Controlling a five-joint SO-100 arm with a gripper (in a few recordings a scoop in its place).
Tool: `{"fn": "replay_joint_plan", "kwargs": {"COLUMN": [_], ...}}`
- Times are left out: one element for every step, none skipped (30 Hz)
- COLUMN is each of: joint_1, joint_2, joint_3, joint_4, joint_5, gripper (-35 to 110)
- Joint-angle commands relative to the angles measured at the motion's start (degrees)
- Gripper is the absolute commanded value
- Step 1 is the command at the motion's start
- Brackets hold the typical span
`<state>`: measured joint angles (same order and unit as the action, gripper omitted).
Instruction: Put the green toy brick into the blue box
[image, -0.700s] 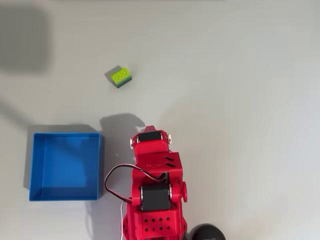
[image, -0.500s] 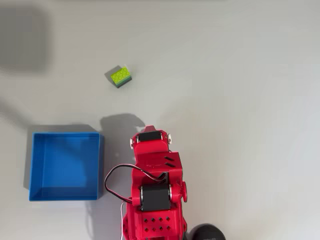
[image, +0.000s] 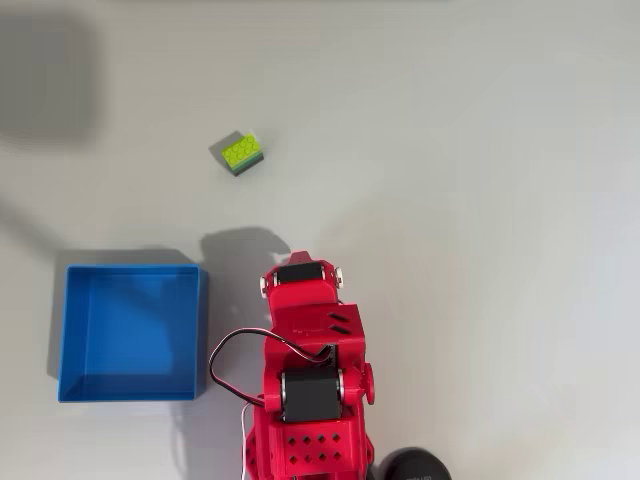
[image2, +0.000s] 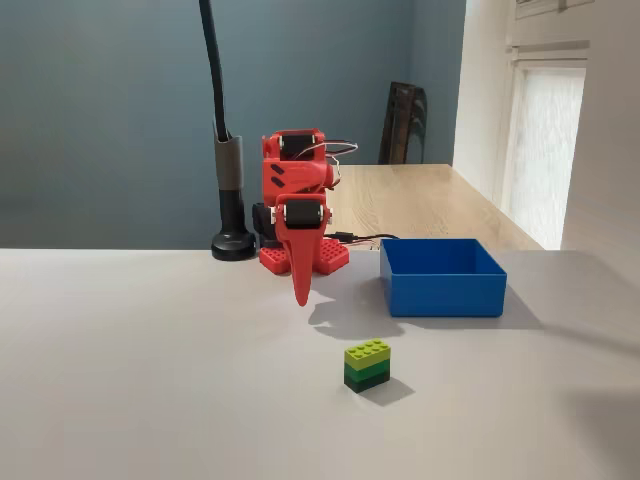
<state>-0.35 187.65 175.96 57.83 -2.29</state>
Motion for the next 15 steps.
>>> {"fn": "replay_joint_plan", "kwargs": {"joint_1": [-0.18, -0.18, -0.18, -0.18, -0.18, -0.18, -0.18, -0.18, -0.18, -0.18, -0.18, -0.26, -0.35, -0.35, -0.35], "joint_2": [0.7, 0.7, 0.7, 0.7, 0.7, 0.7, 0.7, 0.7, 0.7, 0.7, 0.7, 0.7, 0.7, 0.7, 0.7], "joint_3": [0.62, 0.62, 0.62, 0.62, 0.62, 0.62, 0.62, 0.62, 0.62, 0.62, 0.62, 0.62, 0.62, 0.53, 0.35], "joint_4": [-0.35, -0.35, -0.35, -0.35, -0.35, -0.35, -0.35, -0.35, -0.35, -0.35, -0.35, -0.35, -0.35, -0.62, -0.97], "joint_5": [-0.26, -0.26, -0.26, -0.26, -0.26, -0.18, -0.18, -0.18, -0.26, -0.35, -0.35, -0.44, -0.53, -0.53, -0.44], "gripper": [0, 0, 0, 0, 0, 0, 0, 0, 0, 0, 0, 0, 0, 0, 0]}}
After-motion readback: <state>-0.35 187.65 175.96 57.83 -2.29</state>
